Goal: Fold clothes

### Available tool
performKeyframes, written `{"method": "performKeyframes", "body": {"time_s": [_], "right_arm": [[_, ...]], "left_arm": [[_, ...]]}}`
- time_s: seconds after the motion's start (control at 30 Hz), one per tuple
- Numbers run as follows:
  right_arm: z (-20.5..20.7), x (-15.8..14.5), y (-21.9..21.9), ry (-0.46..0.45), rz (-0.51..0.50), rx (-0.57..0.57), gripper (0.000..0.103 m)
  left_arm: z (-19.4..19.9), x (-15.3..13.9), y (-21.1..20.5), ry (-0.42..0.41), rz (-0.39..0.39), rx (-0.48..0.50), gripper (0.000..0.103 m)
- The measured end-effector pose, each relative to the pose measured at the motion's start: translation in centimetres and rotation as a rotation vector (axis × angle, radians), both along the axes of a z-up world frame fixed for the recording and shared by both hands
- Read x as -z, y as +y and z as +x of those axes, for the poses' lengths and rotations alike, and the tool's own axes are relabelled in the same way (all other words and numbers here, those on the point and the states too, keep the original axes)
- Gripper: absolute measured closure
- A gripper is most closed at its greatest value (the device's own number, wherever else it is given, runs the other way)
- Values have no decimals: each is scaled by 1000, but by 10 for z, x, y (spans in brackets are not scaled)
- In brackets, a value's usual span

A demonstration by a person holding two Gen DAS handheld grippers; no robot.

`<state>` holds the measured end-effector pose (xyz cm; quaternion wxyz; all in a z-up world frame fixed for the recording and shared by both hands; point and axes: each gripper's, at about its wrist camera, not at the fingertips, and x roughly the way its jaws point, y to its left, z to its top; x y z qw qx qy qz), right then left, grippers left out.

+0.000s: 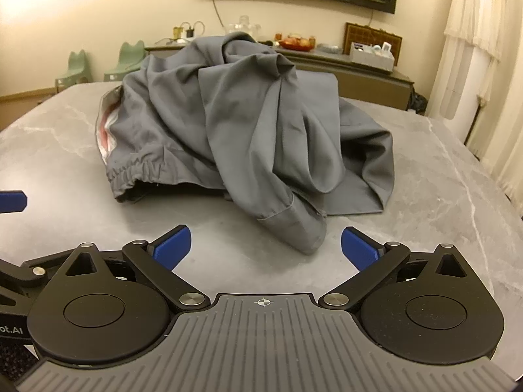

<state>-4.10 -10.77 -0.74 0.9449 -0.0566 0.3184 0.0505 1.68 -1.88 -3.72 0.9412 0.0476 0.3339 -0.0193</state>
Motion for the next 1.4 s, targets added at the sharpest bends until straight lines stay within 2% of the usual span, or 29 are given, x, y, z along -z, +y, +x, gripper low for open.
{"method": "performKeyframes", "body": {"time_s": [0.3, 0.37, 0.4, 0.43, 0.47, 0.5, 0.53, 0.57, 0.6, 0.63, 0.67, 0.83, 1.2, 1.23, 1.27, 1.3, 1.33, 1.37, 1.4], "right_arm": [[0, 0, 1, -2, -9, 0, 4], [0, 0, 1, -1, -12, 2, 8], [0, -1, 1, -1, -14, 4, 10], [1, -1, 0, 4, -10, 3, 16], [1, -1, -1, 13, 1, -1, 30], [2, -1, -2, 22, 12, -5, 39], [2, -1, -3, 31, 20, -8, 61], [3, 0, -4, 39, 27, -9, 79], [3, 0, -4, 44, 26, -10, 87], [2, 0, -3, 41, 21, -13, 97], [0, -1, -3, 33, 18, -19, 101], [-6, -6, 1, -7, 1, -38, 103], [-5, -5, 1, -14, -16, -12, 103], [-4, -4, 0, -14, -17, -2, 98], [-3, -4, -1, -15, -17, 8, 85], [-3, -3, -2, -18, -18, 15, 71], [-2, -2, -3, -20, -19, 18, 40], [-2, -2, -4, -22, -20, 22, 24], [-1, -1, -5, -23, -22, 25, 23]], "left_arm": [[0, 1, 0, 1, 9, 0, 0], [0, 2, 0, -3, 14, -3, 0], [0, 1, 0, -3, 15, -4, 7], [1, 1, 0, -4, 16, -6, 27], [1, 1, 1, -4, 16, -7, 39], [1, 1, 1, -3, 16, -9, 59], [2, 1, 3, 2, 10, -10, 77], [2, 2, 4, 5, 4, -12, 86], [2, 2, 5, 6, -1, -16, 101], [2, 2, 7, 1, -12, -15, 103], [2, 1, 9, -4, -22, -13, 103], [-3, -3, 8, -43, -21, 1, 103], [-1, 0, 9, -37, -5, -15, 101], [-1, 0, 10, -34, -7, -23, 90], [-1, 0, 12, -32, -9, -31, 76], [-1, 1, 14, -29, -11, -38, 32], [-1, 1, 15, -27, -13, -45, 4], [-2, -4, 16, -34, -13, -45, 0], [-2, -8, 17, -40, -13, -45, 0]]}}
